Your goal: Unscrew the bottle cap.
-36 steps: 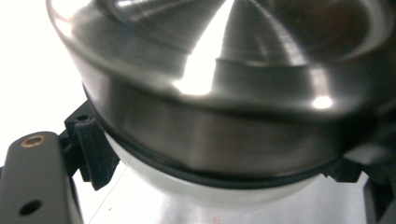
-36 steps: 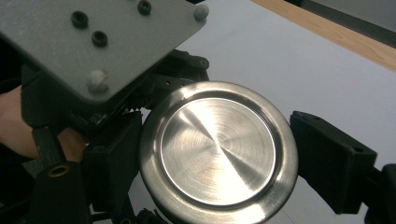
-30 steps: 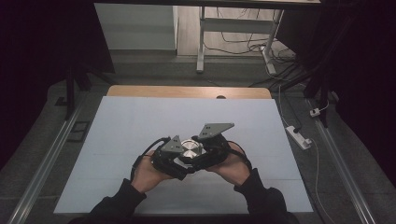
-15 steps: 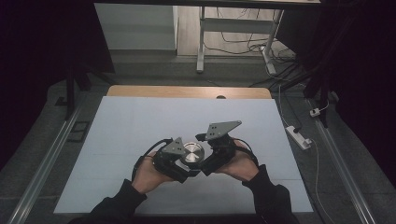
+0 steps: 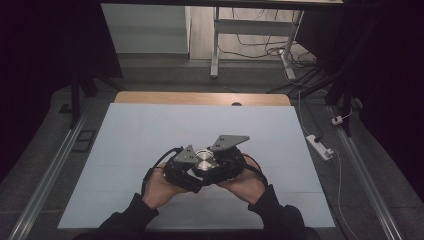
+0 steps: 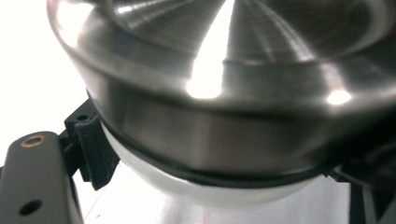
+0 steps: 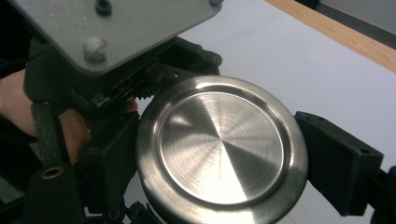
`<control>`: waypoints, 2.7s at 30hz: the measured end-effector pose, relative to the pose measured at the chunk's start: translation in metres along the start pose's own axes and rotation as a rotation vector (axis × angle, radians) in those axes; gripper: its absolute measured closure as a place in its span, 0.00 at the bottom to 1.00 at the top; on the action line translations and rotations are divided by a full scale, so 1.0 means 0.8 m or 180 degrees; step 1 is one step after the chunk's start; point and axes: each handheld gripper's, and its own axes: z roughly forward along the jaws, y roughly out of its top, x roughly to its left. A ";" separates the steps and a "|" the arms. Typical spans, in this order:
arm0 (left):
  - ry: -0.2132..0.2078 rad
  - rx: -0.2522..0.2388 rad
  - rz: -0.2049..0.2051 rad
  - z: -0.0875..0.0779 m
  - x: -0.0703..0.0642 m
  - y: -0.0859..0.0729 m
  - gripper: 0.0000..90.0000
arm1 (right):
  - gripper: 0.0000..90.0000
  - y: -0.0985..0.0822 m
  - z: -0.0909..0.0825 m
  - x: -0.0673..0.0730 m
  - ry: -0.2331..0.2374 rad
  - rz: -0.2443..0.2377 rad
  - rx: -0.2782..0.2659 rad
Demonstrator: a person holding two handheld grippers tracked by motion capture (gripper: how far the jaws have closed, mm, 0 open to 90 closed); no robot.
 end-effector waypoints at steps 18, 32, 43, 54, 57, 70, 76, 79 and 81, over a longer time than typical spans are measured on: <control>-0.0449 0.0053 0.0347 -0.002 -0.008 0.003 0.18 | 0.13 -0.013 -0.013 -0.032 0.1070 -0.0477 -0.0107; 0.0183 0.0072 0.0016 -0.004 -0.007 0.004 0.18 | 0.15 0.000 -0.008 0.002 -0.0044 -0.0250 -0.0116; -0.0313 -0.0020 0.0168 -0.007 -0.006 0.001 0.18 | 0.19 -0.001 -0.017 -0.008 0.0512 -0.0324 -0.0039; -0.0455 -0.0009 0.0288 -0.010 -0.008 0.004 0.18 | 0.13 -0.008 -0.024 -0.027 0.1026 -0.0305 -0.0229; -0.0302 -0.0026 0.0183 -0.012 -0.006 0.003 0.18 | 0.11 -0.005 -0.027 -0.026 0.0900 -0.0227 -0.0247; 0.0085 0.0044 -0.0035 -0.009 -0.005 0.003 0.18 | 0.19 -0.003 -0.007 -0.004 0.0175 0.0088 -0.0217; -0.0166 0.0038 0.0031 -0.009 -0.002 0.002 0.18 | 0.20 -0.005 -0.010 -0.013 0.0429 0.0055 -0.0189; -0.0303 0.0016 0.0097 -0.011 -0.001 0.001 0.18 | 0.20 -0.006 -0.012 -0.016 0.0583 -0.0005 -0.0225; -0.0377 0.0015 0.0153 -0.012 0.000 0.001 0.18 | 0.20 -0.006 -0.015 -0.018 0.0675 -0.0058 -0.0264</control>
